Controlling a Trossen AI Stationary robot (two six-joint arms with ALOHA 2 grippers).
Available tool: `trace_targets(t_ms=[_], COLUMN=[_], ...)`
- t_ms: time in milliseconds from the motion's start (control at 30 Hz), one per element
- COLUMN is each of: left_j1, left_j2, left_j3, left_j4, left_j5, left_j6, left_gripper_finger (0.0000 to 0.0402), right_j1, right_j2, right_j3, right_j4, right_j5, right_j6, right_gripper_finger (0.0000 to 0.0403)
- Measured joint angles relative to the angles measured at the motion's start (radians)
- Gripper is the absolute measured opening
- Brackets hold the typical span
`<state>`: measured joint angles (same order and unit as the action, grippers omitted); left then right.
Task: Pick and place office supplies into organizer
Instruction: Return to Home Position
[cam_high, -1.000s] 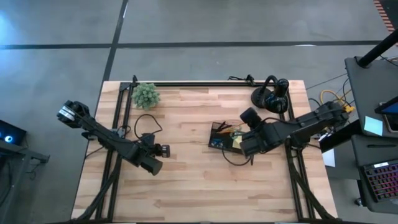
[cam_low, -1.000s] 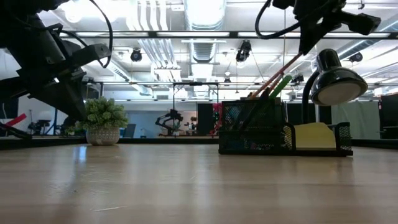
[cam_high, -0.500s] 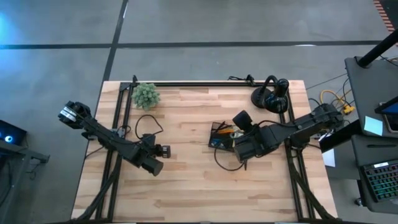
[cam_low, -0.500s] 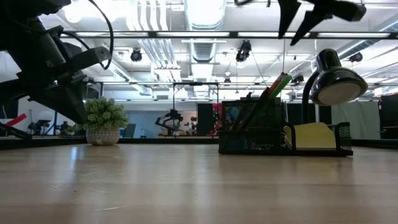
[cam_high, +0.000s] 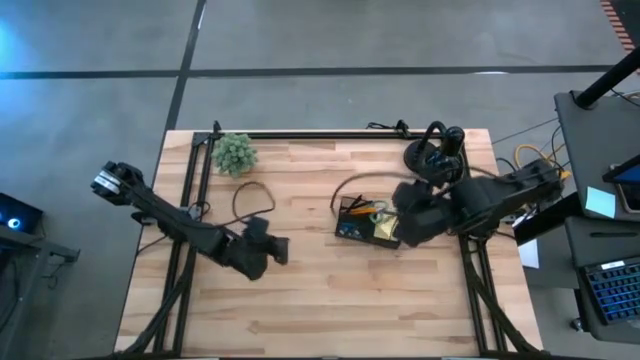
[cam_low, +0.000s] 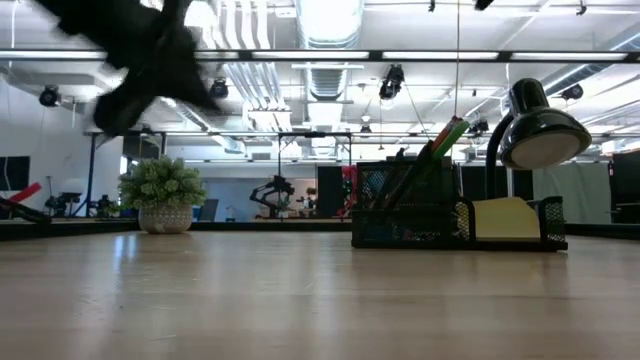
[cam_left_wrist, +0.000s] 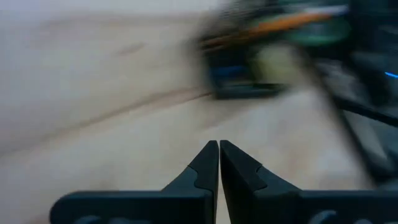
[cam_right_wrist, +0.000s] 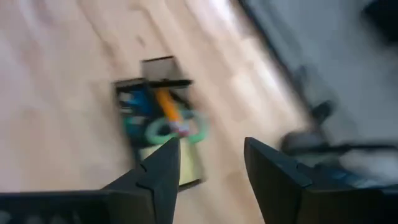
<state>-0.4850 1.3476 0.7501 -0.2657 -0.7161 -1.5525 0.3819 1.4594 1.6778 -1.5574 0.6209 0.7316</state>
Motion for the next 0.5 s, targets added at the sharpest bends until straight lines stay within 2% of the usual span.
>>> trace_targets(t_ms=[67,133,200,267,300,367,400,500], left_j1=[0.028,0.057,0.096,0.13,0.144,0.158,0.159,0.156], left_j2=[-0.035,-0.082,-0.137,-0.206,-0.248,-0.329,-0.373,-0.482], left_j3=[0.003,0.004,0.005,0.005,0.005,0.001,-0.004,-0.027], left_j4=[0.223,0.482,0.725,0.854,0.879,0.866,0.839,0.741], left_j5=[0.058,0.179,0.269,0.251,0.201,0.083,0.063,0.124], left_j6=[0.297,0.583,0.816,0.981,1.034,1.105,1.11,1.114], left_gripper_finger=[0.0,0.0,0.0,0.0,0.0,0.0,0.0,0.0], right_j1=[0.009,0.018,0.029,0.049,0.065,0.12,0.149,0.203], right_j2=[-0.021,-0.035,-0.045,-0.052,-0.055,-0.054,-0.052,-0.073], right_j3=[0.032,0.074,0.111,0.143,0.157,0.164,0.154,0.069], right_j4=[-0.005,-0.009,-0.011,0.021,0.049,0.126,0.179,0.311], right_j5=[-0.075,-0.104,-0.125,-0.098,-0.077,-0.066,-0.044,0.069], right_j6=[0.086,0.114,0.242,0.304,0.277,0.078,-0.012,-0.071], right_gripper_finger=[0.0167,0.0166,0.0166,0.0166,0.0166,0.0169,0.017,0.0171])
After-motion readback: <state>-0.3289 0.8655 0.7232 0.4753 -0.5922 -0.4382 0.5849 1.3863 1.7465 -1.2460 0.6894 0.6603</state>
